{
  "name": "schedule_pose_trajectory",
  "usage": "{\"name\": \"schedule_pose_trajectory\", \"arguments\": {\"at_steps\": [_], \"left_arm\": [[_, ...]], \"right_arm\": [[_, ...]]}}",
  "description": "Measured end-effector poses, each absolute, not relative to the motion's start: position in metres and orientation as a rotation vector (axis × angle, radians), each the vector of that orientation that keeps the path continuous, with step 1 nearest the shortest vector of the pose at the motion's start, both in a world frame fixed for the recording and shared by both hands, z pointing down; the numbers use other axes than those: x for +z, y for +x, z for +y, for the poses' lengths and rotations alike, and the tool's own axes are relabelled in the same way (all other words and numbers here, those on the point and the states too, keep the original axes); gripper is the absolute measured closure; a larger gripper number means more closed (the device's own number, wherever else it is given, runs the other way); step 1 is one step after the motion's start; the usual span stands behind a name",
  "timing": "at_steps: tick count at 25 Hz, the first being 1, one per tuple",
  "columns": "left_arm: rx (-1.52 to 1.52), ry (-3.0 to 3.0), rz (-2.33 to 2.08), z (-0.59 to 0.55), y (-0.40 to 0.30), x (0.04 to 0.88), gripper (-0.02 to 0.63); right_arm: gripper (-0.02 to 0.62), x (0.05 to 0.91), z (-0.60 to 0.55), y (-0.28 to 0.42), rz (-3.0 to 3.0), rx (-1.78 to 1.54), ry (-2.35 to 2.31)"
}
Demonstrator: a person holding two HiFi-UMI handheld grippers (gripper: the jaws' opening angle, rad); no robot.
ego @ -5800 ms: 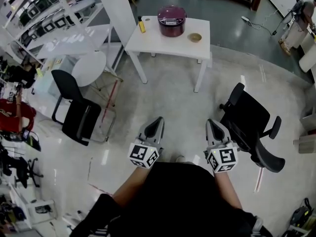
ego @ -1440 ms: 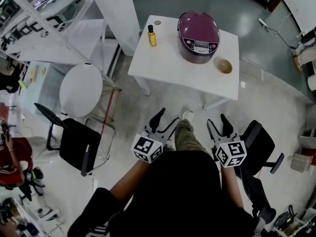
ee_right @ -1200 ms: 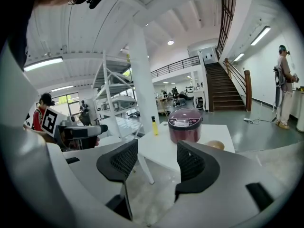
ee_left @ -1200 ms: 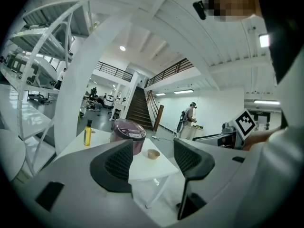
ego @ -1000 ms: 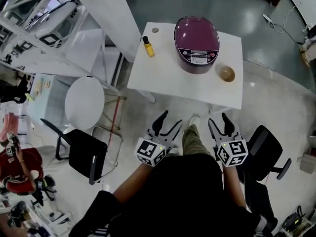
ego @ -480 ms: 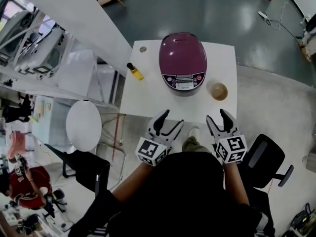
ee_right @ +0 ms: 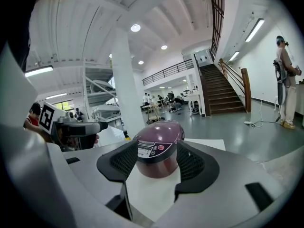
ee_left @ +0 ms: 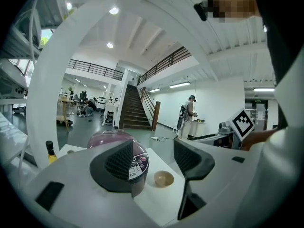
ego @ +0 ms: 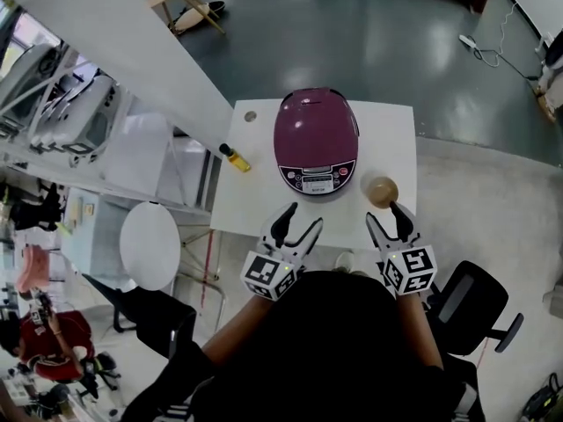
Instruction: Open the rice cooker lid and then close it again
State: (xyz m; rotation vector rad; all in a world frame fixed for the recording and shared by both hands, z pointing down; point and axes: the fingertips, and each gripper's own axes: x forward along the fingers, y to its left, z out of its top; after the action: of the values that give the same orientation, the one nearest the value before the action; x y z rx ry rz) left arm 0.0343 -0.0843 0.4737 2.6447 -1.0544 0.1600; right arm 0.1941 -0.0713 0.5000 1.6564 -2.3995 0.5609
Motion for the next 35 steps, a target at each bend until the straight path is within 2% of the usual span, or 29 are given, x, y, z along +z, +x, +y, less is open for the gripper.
{"name": "schedule_pose_trajectory", "arguments": {"at_steps": [8,13,35], "left_arm": [[0.162,2.674,-1.108,-0.111,0.044,0.468,0.373],[0.140,2.670,-1.118,-0.120,0.046,0.466,0.373],[0.046,2.631,-1.087,-0.167,-0.019,0.460,0.367]], "right_arm": [[0.368,0.505,-0.089,0.200,-2.421,0.585,1.652],[0.368,0.500,-0.105,0.200,-2.405,0.486,1.616],[0.368,0.491,-0.168,0.120,-2.430,0.547,1.506]]}}
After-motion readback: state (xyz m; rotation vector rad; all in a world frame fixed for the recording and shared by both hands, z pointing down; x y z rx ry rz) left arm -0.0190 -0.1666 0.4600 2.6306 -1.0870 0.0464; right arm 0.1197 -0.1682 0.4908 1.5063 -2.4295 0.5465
